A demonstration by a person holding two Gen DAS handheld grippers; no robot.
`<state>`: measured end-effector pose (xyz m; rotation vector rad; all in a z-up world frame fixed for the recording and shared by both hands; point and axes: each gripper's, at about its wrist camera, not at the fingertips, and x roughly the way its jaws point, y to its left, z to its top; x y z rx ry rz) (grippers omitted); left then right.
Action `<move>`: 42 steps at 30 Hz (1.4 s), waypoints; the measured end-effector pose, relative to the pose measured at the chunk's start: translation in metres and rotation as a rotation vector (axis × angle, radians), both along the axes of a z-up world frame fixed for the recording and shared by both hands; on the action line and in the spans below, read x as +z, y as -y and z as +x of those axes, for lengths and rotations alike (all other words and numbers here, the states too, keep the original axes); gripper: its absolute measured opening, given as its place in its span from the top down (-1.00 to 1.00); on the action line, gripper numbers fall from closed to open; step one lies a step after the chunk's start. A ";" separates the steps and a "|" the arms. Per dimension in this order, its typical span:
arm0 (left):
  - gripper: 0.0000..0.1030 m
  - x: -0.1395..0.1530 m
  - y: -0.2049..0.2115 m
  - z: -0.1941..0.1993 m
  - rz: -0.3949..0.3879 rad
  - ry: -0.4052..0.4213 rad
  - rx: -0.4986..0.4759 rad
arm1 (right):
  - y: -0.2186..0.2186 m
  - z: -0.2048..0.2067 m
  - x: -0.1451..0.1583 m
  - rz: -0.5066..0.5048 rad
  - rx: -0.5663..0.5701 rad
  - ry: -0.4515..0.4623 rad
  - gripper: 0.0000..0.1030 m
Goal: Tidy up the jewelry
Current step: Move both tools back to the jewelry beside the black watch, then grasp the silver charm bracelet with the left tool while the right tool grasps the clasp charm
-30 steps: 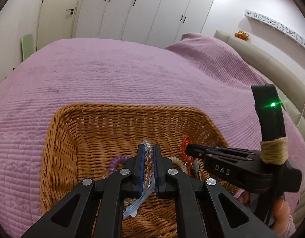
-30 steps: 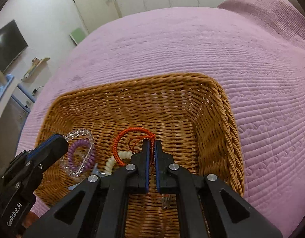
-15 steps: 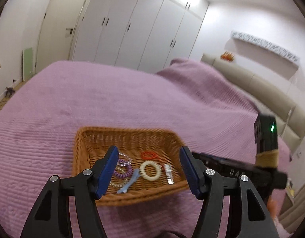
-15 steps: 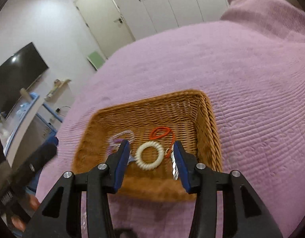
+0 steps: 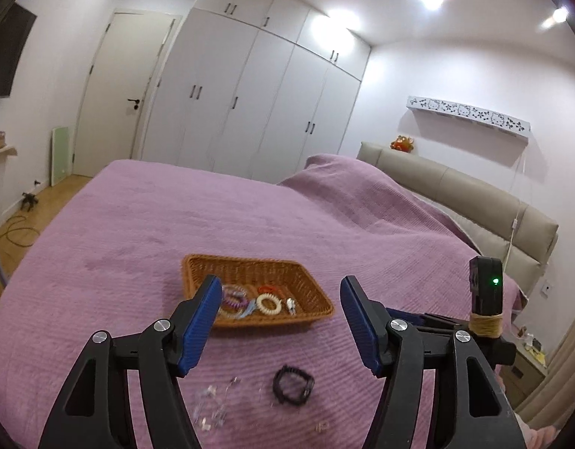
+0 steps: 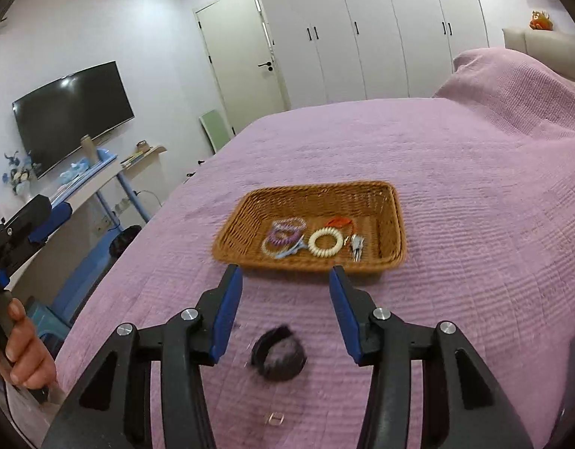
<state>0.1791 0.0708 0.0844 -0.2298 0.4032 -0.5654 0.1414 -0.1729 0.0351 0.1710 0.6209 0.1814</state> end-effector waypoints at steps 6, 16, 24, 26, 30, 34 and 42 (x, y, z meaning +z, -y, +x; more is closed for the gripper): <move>-0.31 -0.038 -0.029 -0.024 -0.033 -0.077 0.029 | -0.009 -0.028 -0.026 -0.008 0.019 -0.041 0.00; -0.31 -0.109 -0.040 -0.017 0.001 -0.215 0.068 | -0.015 -0.046 -0.102 -0.041 0.036 -0.123 0.00; -0.31 -0.152 -0.036 0.007 0.015 -0.310 0.088 | -0.026 -0.043 -0.147 -0.041 0.081 -0.211 0.00; -0.31 -0.159 -0.036 0.012 0.018 -0.330 0.092 | -0.032 -0.043 -0.154 -0.062 0.088 -0.224 0.00; -0.31 -0.173 -0.035 0.023 0.031 -0.366 0.103 | -0.041 -0.040 -0.161 -0.099 0.092 -0.235 0.01; -0.31 -0.181 -0.034 0.028 0.028 -0.385 0.103 | -0.043 -0.038 -0.164 -0.098 0.098 -0.239 0.01; -0.31 -0.183 -0.023 0.040 0.060 -0.401 0.110 | -0.050 -0.032 -0.163 -0.118 0.087 -0.246 0.04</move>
